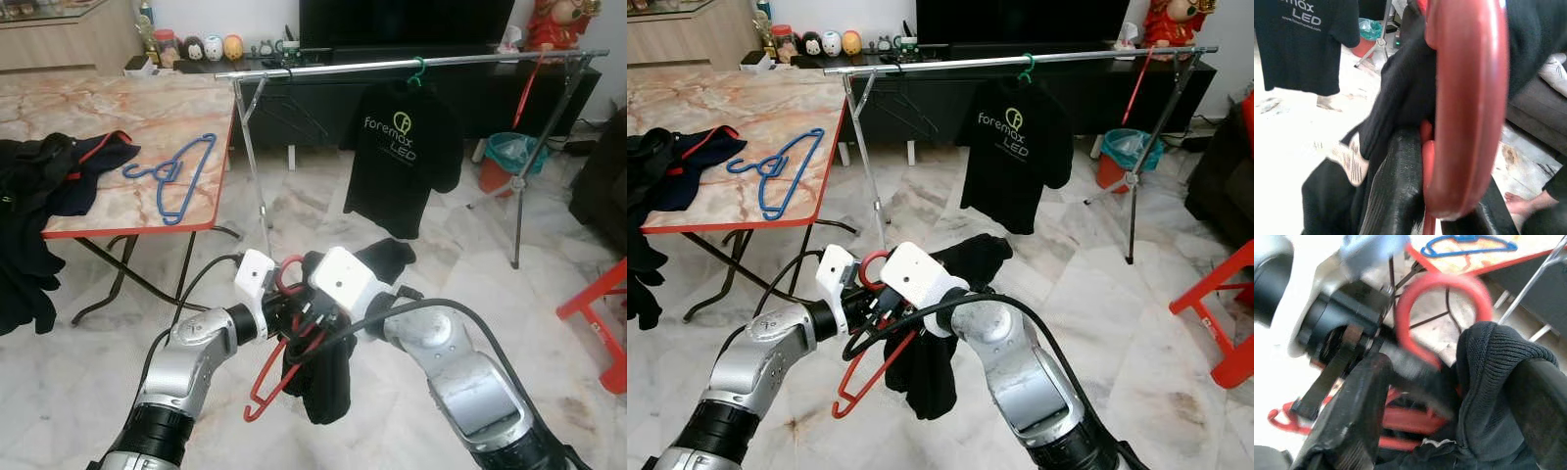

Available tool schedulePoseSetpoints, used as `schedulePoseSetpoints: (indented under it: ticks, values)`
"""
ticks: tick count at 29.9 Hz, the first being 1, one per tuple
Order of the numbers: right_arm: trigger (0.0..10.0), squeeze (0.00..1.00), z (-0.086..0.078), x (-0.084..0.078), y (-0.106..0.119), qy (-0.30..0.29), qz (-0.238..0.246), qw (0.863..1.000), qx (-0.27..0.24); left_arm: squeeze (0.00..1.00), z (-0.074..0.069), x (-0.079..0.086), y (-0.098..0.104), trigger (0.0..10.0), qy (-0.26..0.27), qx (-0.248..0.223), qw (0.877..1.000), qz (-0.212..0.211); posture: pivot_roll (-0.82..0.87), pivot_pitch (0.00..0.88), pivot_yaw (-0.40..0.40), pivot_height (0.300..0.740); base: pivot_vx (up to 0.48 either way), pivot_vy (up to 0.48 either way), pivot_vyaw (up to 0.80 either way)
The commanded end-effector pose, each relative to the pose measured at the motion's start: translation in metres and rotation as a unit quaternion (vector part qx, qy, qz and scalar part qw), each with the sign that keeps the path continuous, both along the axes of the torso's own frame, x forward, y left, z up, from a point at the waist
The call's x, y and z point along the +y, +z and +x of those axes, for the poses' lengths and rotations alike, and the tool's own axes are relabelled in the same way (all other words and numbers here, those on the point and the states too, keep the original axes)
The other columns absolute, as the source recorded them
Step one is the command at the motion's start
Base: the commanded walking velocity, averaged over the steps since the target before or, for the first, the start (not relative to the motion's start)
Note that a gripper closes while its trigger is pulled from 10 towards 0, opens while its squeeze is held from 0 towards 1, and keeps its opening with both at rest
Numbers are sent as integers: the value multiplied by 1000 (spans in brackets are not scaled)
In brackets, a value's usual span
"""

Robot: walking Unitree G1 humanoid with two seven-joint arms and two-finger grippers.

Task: Hang hanger

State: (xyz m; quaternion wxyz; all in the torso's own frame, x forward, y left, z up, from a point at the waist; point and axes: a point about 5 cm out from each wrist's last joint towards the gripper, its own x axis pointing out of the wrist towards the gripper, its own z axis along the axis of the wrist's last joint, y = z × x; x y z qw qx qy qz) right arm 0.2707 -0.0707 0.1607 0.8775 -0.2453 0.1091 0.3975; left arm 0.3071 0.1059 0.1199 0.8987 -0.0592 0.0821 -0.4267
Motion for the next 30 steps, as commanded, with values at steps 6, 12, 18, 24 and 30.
schedulePoseSetpoints:
  ticks: [6,12,18,24,30]
  values:
    - [10000,0,-7,-19,5,-4,25,1000,8,0,5,1,11,10000,2,-24,1000,-11,5,14,-5,740,0,0,0]
    - [10000,0,-8,-31,6,-12,38,999,12,0,5,1,10,10000,2,-24,1000,-10,3,13,-4,740,0,0,0]
    - [10000,0,-14,-45,-2,-8,28,999,28,0,6,1,11,10000,3,-25,1000,-12,3,13,-3,740,0,0,0]
    - [10000,0,-29,-77,-9,39,-13,998,38,0,-2,2,10,10000,-47,-14,999,-7,-3,13,0,740,0,0,0]
    - [10000,0,-29,-107,-6,66,-47,996,40,0,-14,4,0,10000,-106,6,994,25,-5,8,2,740,0,0,0]
